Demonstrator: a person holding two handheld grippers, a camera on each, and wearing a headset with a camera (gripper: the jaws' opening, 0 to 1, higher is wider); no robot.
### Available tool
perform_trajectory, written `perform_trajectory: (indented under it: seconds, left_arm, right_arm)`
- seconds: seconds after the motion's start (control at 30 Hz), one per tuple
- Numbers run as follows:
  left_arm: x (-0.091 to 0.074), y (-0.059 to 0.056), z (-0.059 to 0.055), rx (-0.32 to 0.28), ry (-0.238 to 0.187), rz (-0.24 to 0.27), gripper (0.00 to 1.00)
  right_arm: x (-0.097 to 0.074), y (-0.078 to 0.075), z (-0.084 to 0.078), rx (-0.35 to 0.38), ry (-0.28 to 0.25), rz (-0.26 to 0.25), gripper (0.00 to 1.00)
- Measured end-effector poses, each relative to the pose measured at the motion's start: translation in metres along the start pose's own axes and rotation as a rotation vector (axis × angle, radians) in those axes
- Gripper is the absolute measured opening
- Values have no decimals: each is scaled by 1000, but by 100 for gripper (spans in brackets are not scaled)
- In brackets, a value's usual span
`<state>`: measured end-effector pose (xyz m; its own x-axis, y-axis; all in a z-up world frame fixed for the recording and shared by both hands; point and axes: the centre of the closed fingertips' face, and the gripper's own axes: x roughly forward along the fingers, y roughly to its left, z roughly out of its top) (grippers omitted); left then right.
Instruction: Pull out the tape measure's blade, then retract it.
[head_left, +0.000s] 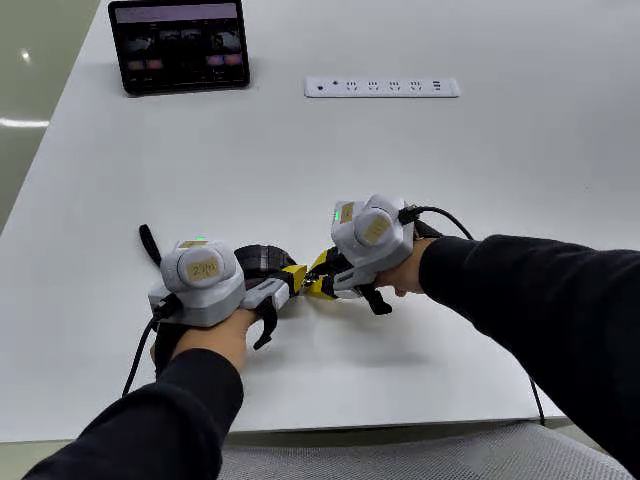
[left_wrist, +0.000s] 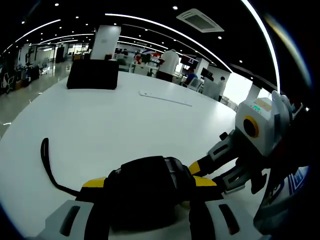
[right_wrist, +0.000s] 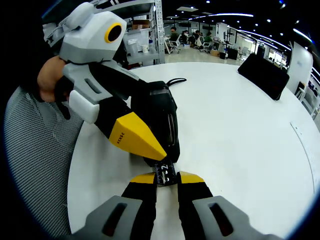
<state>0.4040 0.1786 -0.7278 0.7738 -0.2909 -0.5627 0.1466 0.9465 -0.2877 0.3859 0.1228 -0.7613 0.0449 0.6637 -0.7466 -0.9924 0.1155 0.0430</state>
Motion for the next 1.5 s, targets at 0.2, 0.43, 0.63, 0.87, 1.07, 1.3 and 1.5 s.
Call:
perform_trajectory:
  seconds: [0.2, 0.43, 0.63, 0.87, 1.07, 1.3, 1.5]
  left_arm:
    - [0, 0, 0, -2, 1, 0, 60]
    - [0, 1, 0, -3, 0, -1, 60]
    - [0, 0, 0, -5, 2, -3, 60]
    - [0, 0, 0, -7, 2, -1, 60]
    - [0, 0, -1, -7, 1, -1, 60]
    - [0, 0, -1, -10, 2, -2, 60]
    - [0, 0, -1, -13, 0, -2, 60]
  right_arm:
    - [3, 1, 3, -7, -3, 5, 11]
    - [4, 2, 5, -13, -8, 13, 12]
    - [1, 2, 3, -16, -15, 31, 12]
    - [0, 3, 1, -39, -6, 31, 12]
    - [0, 2, 0, -45, -5, 19, 11]
    - [1, 2, 2, -25, -17, 12, 11]
    - [3, 2, 4, -32, -20, 18, 10]
